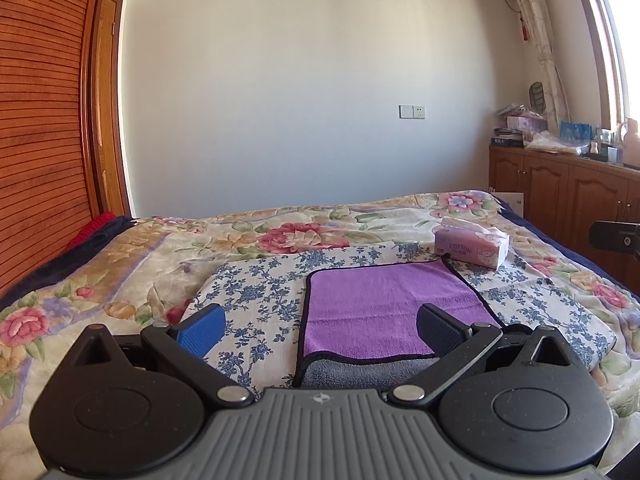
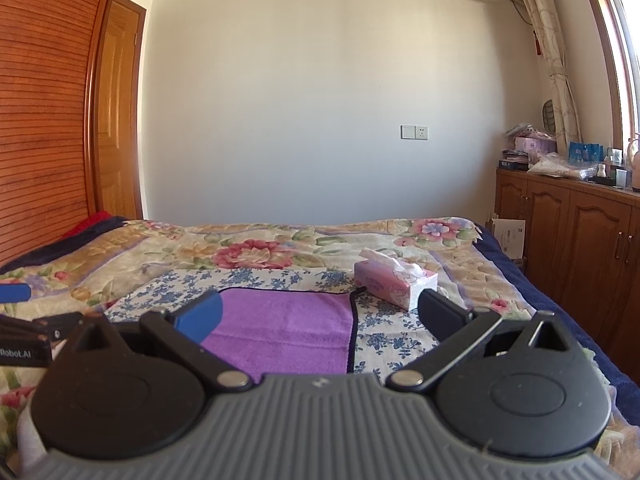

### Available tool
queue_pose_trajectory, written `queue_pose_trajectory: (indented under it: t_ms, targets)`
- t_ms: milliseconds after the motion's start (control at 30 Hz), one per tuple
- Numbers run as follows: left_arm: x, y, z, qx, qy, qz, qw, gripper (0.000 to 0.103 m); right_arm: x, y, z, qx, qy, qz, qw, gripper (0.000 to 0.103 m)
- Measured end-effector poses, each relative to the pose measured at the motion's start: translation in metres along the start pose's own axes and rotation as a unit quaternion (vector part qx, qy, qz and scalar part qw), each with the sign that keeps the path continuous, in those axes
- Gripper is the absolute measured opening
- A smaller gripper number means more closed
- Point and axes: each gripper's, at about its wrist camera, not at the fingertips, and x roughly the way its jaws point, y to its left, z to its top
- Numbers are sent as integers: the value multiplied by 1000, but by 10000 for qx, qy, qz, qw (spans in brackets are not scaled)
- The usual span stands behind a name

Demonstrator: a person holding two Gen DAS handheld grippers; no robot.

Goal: Fold towel

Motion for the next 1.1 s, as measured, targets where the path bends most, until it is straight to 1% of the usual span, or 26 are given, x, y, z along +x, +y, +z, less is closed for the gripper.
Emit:
queue_pose_trajectory:
  t_ms: [400, 667, 933, 1100]
  targets:
    - [18, -3, 2, 47, 200, -115, 9997, 103, 12, -7, 0, 132, 69, -16, 9999, 103]
    - [32, -7, 4, 72, 372, -253, 9990, 103, 24, -12, 0, 231, 208, 0, 9995, 103]
    - [46, -4, 8, 89, 450, -289, 9985, 103, 37, -12, 3, 127, 282, 40, 9995, 103]
    - [58, 0, 9, 126, 528, -316, 9980, 103, 48, -15, 3, 103, 423, 87, 9990, 103]
